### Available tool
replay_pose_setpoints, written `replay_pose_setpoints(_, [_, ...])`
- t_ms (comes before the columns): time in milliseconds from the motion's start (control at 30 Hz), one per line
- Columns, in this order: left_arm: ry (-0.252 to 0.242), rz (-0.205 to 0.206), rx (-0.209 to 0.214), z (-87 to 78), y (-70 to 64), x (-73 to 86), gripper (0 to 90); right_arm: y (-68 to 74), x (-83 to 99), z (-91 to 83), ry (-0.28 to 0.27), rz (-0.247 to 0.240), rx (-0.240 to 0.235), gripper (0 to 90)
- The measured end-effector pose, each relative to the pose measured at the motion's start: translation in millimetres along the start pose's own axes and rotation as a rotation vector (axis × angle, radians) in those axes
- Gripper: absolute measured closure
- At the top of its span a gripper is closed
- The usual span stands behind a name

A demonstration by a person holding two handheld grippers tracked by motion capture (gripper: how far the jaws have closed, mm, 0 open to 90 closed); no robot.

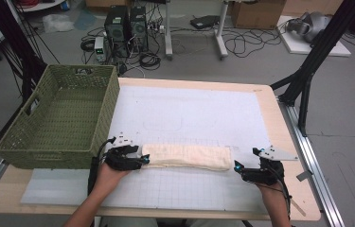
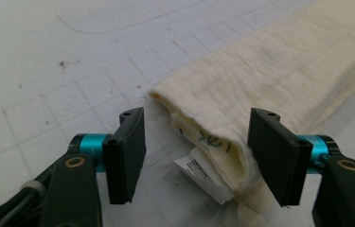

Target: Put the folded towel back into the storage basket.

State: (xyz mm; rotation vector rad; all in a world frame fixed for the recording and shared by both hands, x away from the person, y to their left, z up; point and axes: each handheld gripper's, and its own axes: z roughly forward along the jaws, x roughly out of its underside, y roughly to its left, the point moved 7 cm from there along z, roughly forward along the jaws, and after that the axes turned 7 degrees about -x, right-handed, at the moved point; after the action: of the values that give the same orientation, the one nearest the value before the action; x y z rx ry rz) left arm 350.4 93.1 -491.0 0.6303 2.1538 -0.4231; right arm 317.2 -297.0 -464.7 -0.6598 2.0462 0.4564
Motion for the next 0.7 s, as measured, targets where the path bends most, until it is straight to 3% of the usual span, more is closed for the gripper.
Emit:
replay_pose_setpoints(133, [0.033,0.037,-0.008,0.7,-4.7,1.6,43.3,0.3,0.0,0.0,-0.001,-0.002,-0.002,11.2])
replay_pose_setpoints(333, [0.051,0.062,-0.018,0.1,-8.9,2.0,52.8,0.1,0.4,-0.5,-0.001,-0.003,-0.002,11.3])
replay_pose_setpoints(533, [0.047,0.065,-0.011,-0.2,-13.9,2.4,64.3,1.2,0.1,0.1,-0.001,-0.001,-0.009,11.2])
replay_pose_setpoints(700, [0.051,0.043,0.032,-0.7,-15.1,2.6,76.1,2.8,-0.1,1.0,0.002,-0.004,-0.014,11.3])
